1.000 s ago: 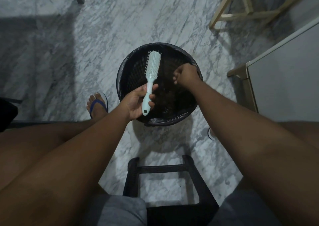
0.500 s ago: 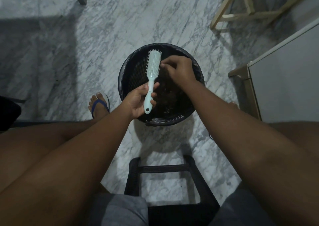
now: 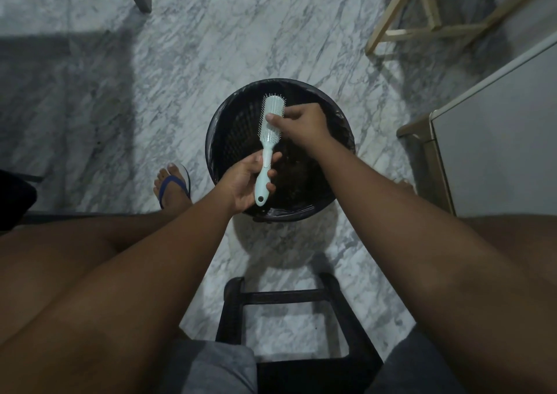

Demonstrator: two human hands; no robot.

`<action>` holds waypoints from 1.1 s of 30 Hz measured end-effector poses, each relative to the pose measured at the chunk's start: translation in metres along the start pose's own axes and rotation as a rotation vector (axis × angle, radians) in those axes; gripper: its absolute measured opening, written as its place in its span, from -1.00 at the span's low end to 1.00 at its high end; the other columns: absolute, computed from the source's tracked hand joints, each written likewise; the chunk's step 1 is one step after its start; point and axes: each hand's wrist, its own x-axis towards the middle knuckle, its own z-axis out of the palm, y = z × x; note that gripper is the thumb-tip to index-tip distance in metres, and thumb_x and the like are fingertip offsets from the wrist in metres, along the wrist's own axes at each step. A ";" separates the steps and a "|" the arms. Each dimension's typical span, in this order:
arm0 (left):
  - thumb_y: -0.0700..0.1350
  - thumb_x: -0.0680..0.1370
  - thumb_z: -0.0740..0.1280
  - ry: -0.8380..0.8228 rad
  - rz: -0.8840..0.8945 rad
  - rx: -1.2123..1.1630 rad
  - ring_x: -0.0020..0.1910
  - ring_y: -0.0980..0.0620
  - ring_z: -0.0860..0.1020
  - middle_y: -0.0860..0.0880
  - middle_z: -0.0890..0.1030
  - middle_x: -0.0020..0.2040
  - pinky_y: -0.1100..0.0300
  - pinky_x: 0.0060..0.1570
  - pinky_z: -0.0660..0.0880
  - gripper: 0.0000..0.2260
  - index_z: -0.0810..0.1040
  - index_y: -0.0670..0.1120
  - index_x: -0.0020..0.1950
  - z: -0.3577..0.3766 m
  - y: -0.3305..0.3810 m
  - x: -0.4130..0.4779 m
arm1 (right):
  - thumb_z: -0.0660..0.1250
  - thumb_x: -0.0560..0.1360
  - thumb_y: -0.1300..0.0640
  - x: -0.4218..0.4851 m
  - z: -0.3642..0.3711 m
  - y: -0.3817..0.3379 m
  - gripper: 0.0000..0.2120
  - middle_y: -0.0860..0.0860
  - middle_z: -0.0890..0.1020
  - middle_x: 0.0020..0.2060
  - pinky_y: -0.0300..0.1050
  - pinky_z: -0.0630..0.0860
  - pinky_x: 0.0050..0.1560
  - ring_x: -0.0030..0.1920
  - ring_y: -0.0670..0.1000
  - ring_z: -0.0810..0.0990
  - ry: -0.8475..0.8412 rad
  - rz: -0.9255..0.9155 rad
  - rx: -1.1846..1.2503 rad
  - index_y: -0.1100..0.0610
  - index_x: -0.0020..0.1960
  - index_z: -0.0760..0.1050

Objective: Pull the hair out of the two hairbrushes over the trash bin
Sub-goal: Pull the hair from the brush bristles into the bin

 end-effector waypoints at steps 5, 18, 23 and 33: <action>-0.25 0.63 0.10 0.019 0.013 -0.003 -0.30 0.10 0.47 -0.03 0.63 0.05 0.24 -0.42 0.44 -0.63 0.37 -0.16 0.44 -0.007 0.000 0.000 | 0.49 0.45 0.07 0.004 -0.013 -0.014 -0.76 0.11 0.69 -0.39 -0.21 0.59 -0.30 -0.43 -0.03 0.63 0.003 -0.082 -0.191 0.25 -0.24 0.66; -0.22 0.65 0.11 0.023 0.009 -0.005 -0.31 0.11 0.45 -0.03 0.60 0.09 0.26 -0.42 0.43 -0.71 0.46 -0.16 0.33 -0.011 0.007 -0.004 | 0.28 0.57 0.25 0.000 -0.005 0.015 -0.75 0.12 0.67 -0.06 -0.06 0.64 -0.18 -0.19 0.01 0.66 0.018 0.098 -0.008 0.26 0.24 0.53; -0.21 0.65 0.12 0.034 0.012 0.076 -0.30 0.09 0.46 -0.04 0.60 0.13 0.23 -0.42 0.42 -0.72 0.44 -0.13 0.35 -0.008 0.000 -0.002 | 0.51 0.43 0.01 -0.001 -0.002 -0.002 -0.70 -0.02 0.71 -0.14 -0.28 0.56 0.01 -0.14 -0.13 0.64 0.152 -0.111 -0.151 0.16 0.07 0.67; -0.21 0.65 0.11 0.033 0.043 -0.053 -0.31 0.11 0.47 -0.03 0.64 0.06 0.25 -0.42 0.44 -0.70 0.43 -0.17 0.37 -0.009 -0.002 -0.001 | 0.34 0.55 0.16 0.017 -0.021 -0.012 -0.76 0.00 0.70 -0.30 -0.04 0.66 -0.03 -0.24 -0.03 0.69 0.397 -0.029 0.118 0.03 -0.30 0.56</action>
